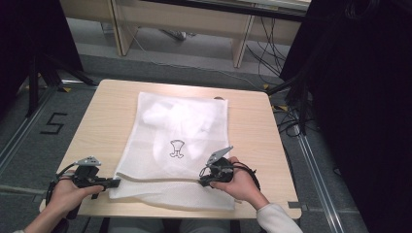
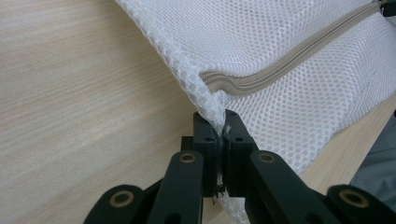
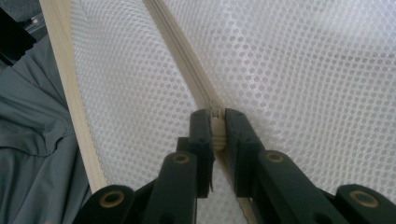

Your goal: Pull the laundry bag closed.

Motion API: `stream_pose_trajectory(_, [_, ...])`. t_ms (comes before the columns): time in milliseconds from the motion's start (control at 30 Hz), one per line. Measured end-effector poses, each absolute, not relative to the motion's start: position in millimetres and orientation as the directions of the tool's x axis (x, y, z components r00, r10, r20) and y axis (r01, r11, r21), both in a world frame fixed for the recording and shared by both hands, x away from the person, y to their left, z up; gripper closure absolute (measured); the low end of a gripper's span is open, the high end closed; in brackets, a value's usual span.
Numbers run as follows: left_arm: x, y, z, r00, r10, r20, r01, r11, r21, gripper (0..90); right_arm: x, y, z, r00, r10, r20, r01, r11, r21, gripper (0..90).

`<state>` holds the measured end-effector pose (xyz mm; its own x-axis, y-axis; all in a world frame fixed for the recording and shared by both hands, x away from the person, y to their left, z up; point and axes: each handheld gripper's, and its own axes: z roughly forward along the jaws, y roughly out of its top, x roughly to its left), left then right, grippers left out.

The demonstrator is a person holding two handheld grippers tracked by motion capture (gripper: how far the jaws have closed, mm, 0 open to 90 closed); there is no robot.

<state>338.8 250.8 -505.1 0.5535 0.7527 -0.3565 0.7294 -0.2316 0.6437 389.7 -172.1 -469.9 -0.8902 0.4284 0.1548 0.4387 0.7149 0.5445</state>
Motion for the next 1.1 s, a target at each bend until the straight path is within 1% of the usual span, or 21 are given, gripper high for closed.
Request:
stream_pose_trajectory(100, [339, 251, -505, 0.556, 0.750, -0.359, 0.730, -0.234, 0.642, 85.8, 389, -174, -470, -0.887, 0.434, 0.158, 0.445, 0.710, 0.546, 82.7])
stream_pose_trajectory(133, [339, 251, -506, 0.555, 0.750, -0.361, 0.727, -0.225, 0.649, 85.8, 388, -175, -469, -0.879, 0.446, 0.168, 0.462, 0.709, 0.534, 82.6])
stream_pose_trajectory(233, [339, 251, -505, 0.557, 0.748, -0.360, 0.731, -0.235, 0.641, 85.8, 389, -176, -470, -0.884, 0.438, 0.161, 0.450, 0.708, 0.545, 82.7])
stream_pose_trajectory(333, [339, 251, -506, 0.554, 0.750, -0.362, 0.726, -0.223, 0.651, 85.8, 389, -177, -470, -0.889, 0.431, 0.152, 0.439, 0.713, 0.546, 82.7])
stream_pose_trajectory(467, [339, 251, -505, 0.556, 0.748, -0.361, 0.731, -0.235, 0.640, 85.8, 388, -178, -470, -0.885, 0.439, 0.154, 0.447, 0.708, 0.547, 82.6])
stream_pose_trajectory(500, [339, 251, -506, 0.554, 0.750, -0.362, 0.726, -0.221, 0.651, 85.8, 388, -179, -470, -0.888, 0.434, 0.151, 0.440, 0.710, 0.551, 82.6])
stream_pose_trajectory(533, [339, 251, -506, 0.554, 0.750, -0.361, 0.728, -0.226, 0.647, 85.8, 387, -180, -469, -0.878, 0.451, 0.158, 0.459, 0.704, 0.542, 82.6])
stream_pose_trajectory(667, [339, 251, -505, 0.558, 0.748, -0.361, 0.732, -0.238, 0.639, 85.8, 387, -181, -470, -0.884, 0.439, 0.159, 0.450, 0.706, 0.547, 82.7])
stream_pose_trajectory(733, [339, 250, -506, 0.553, 0.750, -0.363, 0.725, -0.219, 0.653, 85.8, 386, -182, -469, -0.878, 0.452, 0.158, 0.460, 0.706, 0.539, 82.7])
stream_pose_trajectory(833, [339, 251, -505, 0.558, 0.746, -0.363, 0.732, -0.237, 0.639, 85.8, 387, -183, -469, -0.882, 0.443, 0.161, 0.453, 0.706, 0.544, 82.7])
stream_pose_trajectory(1100, [339, 251, -505, 0.558, 0.747, -0.362, 0.732, -0.238, 0.638, 85.8, 387, -190, -468, -0.878, 0.452, 0.156, 0.458, 0.699, 0.549, 82.7])
